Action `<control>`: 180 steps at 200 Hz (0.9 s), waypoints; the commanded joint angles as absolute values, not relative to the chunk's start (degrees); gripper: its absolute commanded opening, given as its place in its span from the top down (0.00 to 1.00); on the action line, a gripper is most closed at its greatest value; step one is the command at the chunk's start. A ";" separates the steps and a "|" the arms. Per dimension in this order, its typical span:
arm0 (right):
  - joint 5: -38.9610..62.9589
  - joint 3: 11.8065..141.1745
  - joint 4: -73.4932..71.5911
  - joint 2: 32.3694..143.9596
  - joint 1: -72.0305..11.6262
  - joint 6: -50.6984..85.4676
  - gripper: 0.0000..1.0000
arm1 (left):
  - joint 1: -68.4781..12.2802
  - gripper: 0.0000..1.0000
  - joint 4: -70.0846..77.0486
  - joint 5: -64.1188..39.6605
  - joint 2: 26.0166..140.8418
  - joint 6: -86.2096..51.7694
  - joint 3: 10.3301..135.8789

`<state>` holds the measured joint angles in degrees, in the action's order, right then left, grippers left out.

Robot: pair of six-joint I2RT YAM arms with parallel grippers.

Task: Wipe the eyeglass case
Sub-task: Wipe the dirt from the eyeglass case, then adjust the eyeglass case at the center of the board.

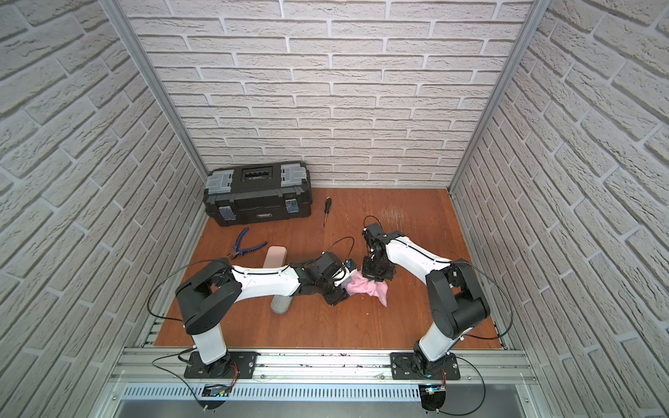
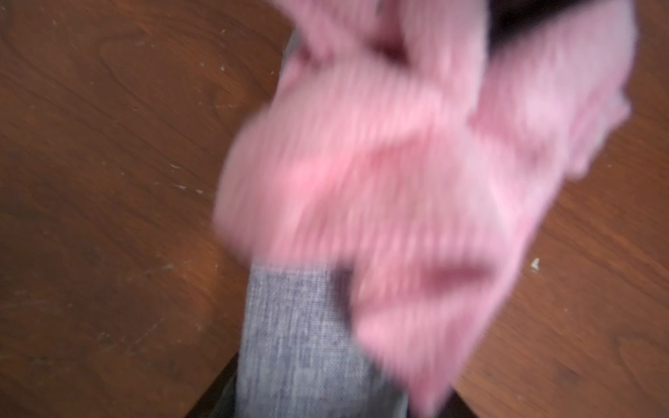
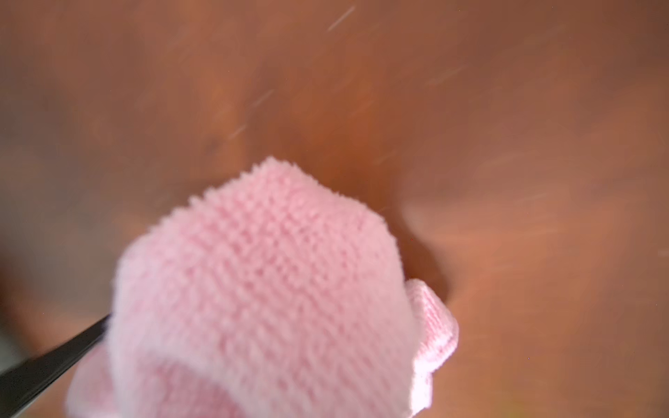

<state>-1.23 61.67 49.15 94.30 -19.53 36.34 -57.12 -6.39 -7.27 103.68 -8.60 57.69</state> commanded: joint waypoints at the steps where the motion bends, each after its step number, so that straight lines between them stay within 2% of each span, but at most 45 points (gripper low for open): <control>1: -19.62 64.99 54.18 93.02 -18.48 31.85 0.98 | -57.53 0.84 -7.98 -8.00 104.37 -7.57 56.88; 30: -16.32 66.97 58.28 91.39 -18.06 31.20 0.98 | -57.50 0.80 -11.22 -7.39 105.21 -8.35 59.06; 46: -14.72 65.67 59.25 89.36 -17.02 31.49 0.98 | -57.48 0.69 -15.25 -7.78 105.92 -10.25 61.59; 65: -14.03 63.51 59.73 88.75 -16.27 32.32 0.98 | -57.57 0.50 -17.42 -9.73 105.74 -13.66 63.05; 79: -13.52 62.14 58.72 89.61 -15.82 33.07 0.98 | -57.69 0.42 -17.91 -12.05 106.03 -15.74 63.62; 134: -6.31 64.41 52.05 97.33 -17.09 36.07 0.98 | -58.25 0.23 -21.03 -16.46 107.99 -17.16 66.59; 180: -3.08 73.02 52.03 103.18 -20.12 35.22 0.98 | -56.54 0.18 -21.96 -21.62 108.19 -18.21 67.85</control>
